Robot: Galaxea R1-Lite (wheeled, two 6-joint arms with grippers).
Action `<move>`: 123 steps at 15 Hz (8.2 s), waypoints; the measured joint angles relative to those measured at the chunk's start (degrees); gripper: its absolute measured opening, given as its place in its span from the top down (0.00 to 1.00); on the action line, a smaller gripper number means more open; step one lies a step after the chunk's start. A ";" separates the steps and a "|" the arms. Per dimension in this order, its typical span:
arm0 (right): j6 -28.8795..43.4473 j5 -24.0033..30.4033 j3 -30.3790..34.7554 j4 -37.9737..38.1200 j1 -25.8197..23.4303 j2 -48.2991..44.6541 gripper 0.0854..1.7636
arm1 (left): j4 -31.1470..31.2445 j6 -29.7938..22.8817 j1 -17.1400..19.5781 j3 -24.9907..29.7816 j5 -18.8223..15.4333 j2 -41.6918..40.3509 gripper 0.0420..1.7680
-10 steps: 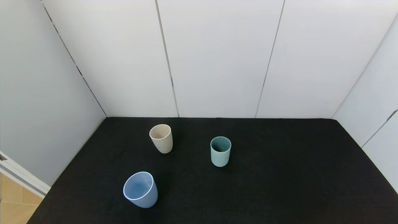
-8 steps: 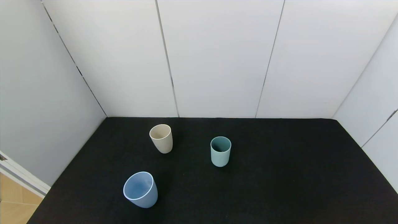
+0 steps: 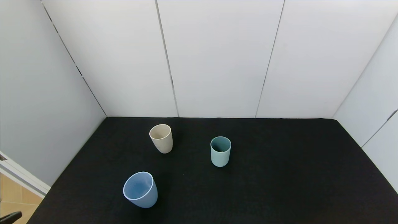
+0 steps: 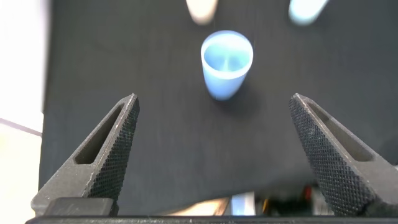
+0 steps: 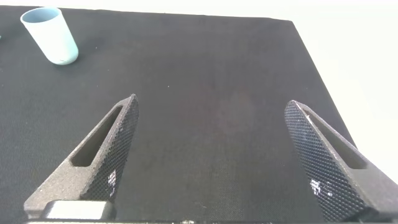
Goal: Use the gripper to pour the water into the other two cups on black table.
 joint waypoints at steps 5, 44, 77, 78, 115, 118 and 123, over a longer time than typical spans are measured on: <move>0.02 0.00 0.00 0.00 0.00 0.00 0.03 | -0.11 2.93 -0.46 0.22 -2.93 13.92 0.03; 0.02 0.02 0.00 0.00 0.02 0.00 0.03 | -77.93 2.40 -3.17 20.64 -6.47 72.91 0.03; 0.02 0.02 0.00 0.00 0.00 0.00 0.03 | -95.83 2.02 -3.22 20.64 -9.92 83.12 0.30; 0.02 0.00 0.00 0.00 0.00 0.00 0.03 | -95.82 2.01 -3.15 20.64 -9.92 83.08 0.30; 0.02 0.00 0.00 0.00 0.00 0.00 0.03 | -16.66 23.60 11.37 -38.23 -10.29 66.49 0.31; 0.02 0.02 0.00 0.00 0.00 0.00 0.03 | -11.45 24.92 11.46 -44.26 -10.17 69.05 0.31; 0.00 0.02 0.00 0.00 0.00 0.00 0.03 | -3.88 31.21 10.57 -52.40 -4.96 72.78 0.31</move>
